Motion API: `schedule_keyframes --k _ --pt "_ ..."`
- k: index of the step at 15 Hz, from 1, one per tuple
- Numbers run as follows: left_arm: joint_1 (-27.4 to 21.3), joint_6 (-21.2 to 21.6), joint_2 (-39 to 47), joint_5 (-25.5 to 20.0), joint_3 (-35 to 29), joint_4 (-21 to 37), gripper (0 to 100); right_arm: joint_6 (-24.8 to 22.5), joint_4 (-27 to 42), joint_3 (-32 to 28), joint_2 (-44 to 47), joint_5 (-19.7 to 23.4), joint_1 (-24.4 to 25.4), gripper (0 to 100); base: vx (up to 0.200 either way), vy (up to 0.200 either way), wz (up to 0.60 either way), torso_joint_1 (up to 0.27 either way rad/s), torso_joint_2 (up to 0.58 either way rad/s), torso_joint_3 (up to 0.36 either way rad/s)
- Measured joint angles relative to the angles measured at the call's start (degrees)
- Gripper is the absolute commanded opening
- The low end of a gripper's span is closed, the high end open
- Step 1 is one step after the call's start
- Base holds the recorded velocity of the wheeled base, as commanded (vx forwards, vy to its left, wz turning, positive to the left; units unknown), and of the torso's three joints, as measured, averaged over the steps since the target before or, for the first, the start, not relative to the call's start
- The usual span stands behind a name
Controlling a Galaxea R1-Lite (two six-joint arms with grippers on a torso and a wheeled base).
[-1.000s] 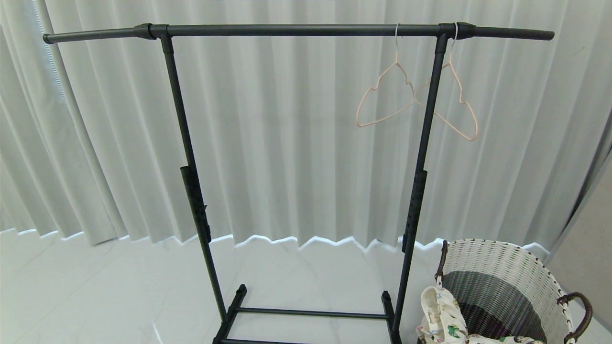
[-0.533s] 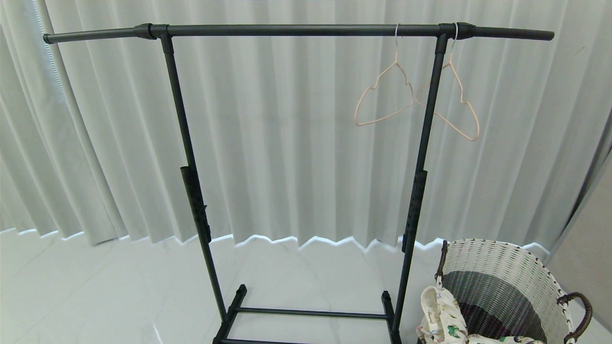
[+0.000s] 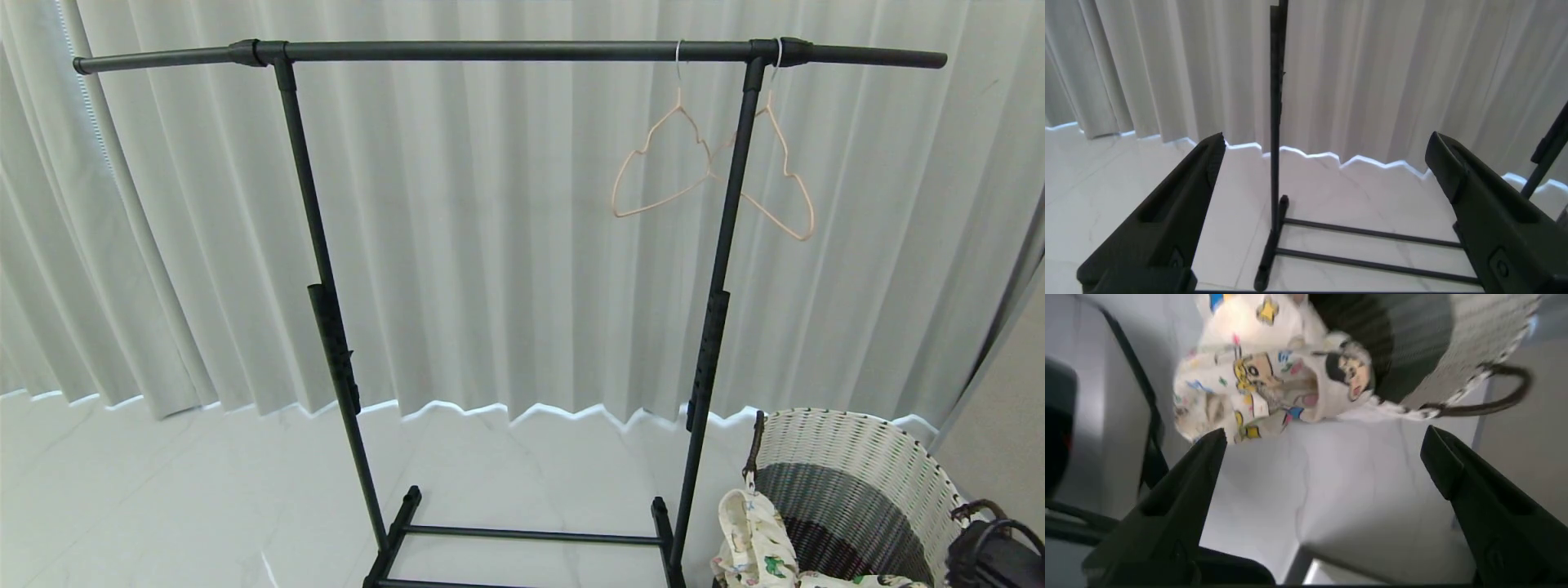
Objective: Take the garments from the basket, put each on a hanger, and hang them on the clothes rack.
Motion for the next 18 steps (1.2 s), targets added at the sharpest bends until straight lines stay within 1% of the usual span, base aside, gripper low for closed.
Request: schedule_keyframes --k 2,5,7,9,13,14,15,16,17,18 --pt "0.0 0.05 0.0 0.0 0.0 0.0 100 -0.68 -4.29 0.44 8.89 -2.49 -1.52 100 0.0 0.0 0.0 0.0 0.0 0.0" --pt "0.0 0.07 0.0 0.0 0.0 0.0 100 -0.93 -7.92 -2.84 17.94 -3.75 -4.44 100 0.0 0.0 0.0 0.0 0.0 0.0" --pt "0.0 0.07 0.0 0.0 0.0 0.0 100 -0.96 -12.58 -4.16 21.78 -3.89 -5.02 100 0.0 0.0 0.0 0.0 0.0 0.0" --pt "0.0 0.07 0.0 0.0 0.0 0.0 100 -0.95 -13.84 -4.46 24.56 -4.02 -5.52 100 0.0 0.0 0.0 0.0 0.0 0.0" --pt "0.0 0.09 0.0 0.0 0.0 0.0 100 -0.95 -15.46 -4.6 27.38 -4.02 -6.49 100 0.0 0.0 0.0 0.0 0.0 0.0" --pt "0.0 0.09 0.0 0.0 0.0 0.0 100 -0.95 -16.45 -4.57 27.88 -4.02 -6.58 0 0.0 0.0 0.0 0.0 0.0 0.0" --pt "0.0 0.09 0.0 0.0 0.0 0.0 100 -0.96 -18.88 -4.55 28.56 -4.02 -6.68 0 0.0 0.0 0.0 0.0 0.0 0.0" --pt "0.0 0.09 0.0 0.0 0.0 0.0 100 -0.96 -19.59 -4.29 29.17 -4.06 -6.79 0 0.0 0.0 0.0 0.0 0.0 0.0" --pt "0.0 0.09 0.0 0.0 0.0 0.0 100 -0.96 -19.87 -4.13 29.64 -4.96 -6.79 0 0.0 0.0 0.0 0.0 0.0 0.0" --pt "0.0 0.07 0.0 0.0 0.0 0.0 100 -0.9 -19.86 -3.66 30.0 -7.12 -6.79 0 0.0 0.0 0.0 0.0 0.0 0.0"
